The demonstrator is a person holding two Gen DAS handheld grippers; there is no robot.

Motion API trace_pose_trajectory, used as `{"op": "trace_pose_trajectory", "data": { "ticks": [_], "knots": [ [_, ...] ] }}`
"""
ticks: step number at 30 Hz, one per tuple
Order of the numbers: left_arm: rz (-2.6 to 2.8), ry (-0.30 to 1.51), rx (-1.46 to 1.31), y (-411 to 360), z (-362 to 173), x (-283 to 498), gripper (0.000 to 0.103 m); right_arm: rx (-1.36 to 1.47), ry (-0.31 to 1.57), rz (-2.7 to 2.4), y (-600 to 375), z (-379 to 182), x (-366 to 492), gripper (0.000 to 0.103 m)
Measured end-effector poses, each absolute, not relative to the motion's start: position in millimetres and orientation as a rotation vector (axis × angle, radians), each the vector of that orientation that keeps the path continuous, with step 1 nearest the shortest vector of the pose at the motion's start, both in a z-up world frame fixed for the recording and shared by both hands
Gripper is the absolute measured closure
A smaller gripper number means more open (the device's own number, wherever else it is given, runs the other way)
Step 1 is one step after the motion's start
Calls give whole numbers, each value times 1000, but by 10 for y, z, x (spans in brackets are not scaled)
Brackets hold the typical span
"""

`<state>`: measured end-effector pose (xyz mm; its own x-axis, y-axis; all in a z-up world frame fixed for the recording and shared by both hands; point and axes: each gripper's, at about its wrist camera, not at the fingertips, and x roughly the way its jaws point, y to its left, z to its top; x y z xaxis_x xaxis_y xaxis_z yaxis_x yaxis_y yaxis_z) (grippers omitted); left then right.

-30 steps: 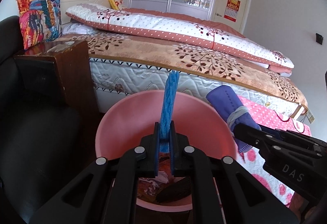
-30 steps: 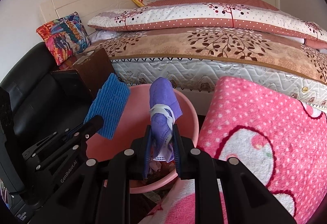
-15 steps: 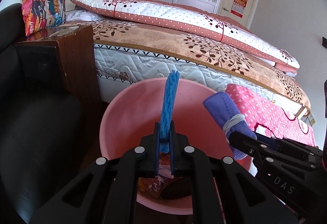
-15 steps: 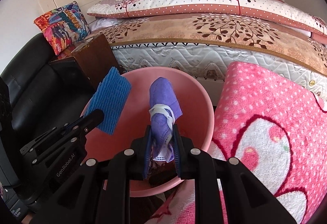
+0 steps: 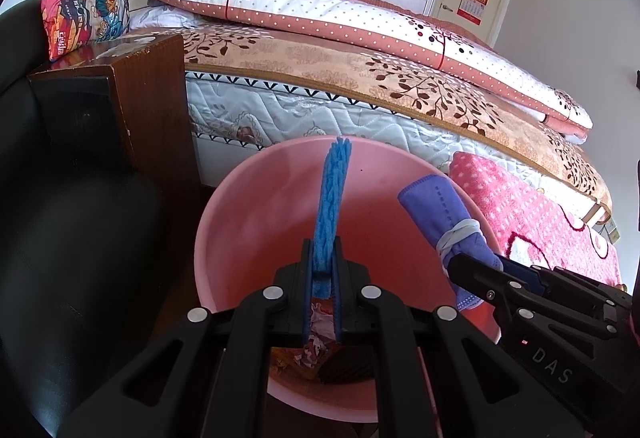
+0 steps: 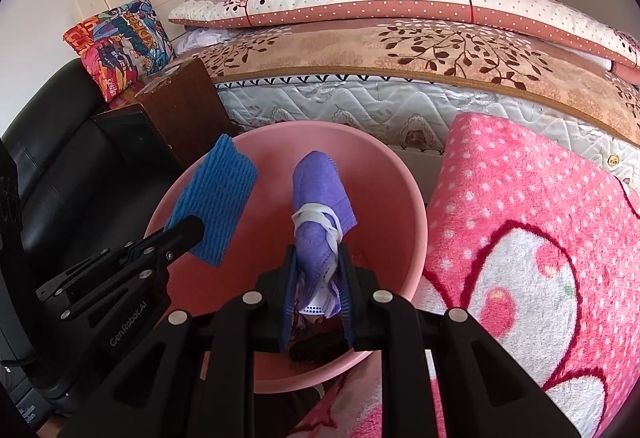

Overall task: Collect trash
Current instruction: 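Open left gripper dropping blue cloth while right gripper drops purple sock into bucket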

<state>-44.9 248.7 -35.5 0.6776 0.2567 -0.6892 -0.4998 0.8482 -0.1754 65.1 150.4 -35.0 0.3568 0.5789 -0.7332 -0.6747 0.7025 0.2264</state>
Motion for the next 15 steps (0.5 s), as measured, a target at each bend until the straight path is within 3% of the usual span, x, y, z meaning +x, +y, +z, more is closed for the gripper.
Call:
{"op": "trace_pose_trajectory", "data": {
  "ticks": [3,4,5,6,15],
  "knots": [
    [433,709,-368,2472,-352,-444,91,-123,890,812,1503,-352,657,84],
    [431,709,-369,2466,-349,-443,85,-122,886,810,1503,-349,653,84],
    [430,706,-370,2463,-344,-445,69,-121,881,809,1498,-343,655,84],
    [431,700,-370,2456,-336,-452,62,-122,875,809,1497,-339,654,84],
    [419,671,-368,2432,-241,-499,62,-115,846,818,1430,-265,610,69]
  ]
}}
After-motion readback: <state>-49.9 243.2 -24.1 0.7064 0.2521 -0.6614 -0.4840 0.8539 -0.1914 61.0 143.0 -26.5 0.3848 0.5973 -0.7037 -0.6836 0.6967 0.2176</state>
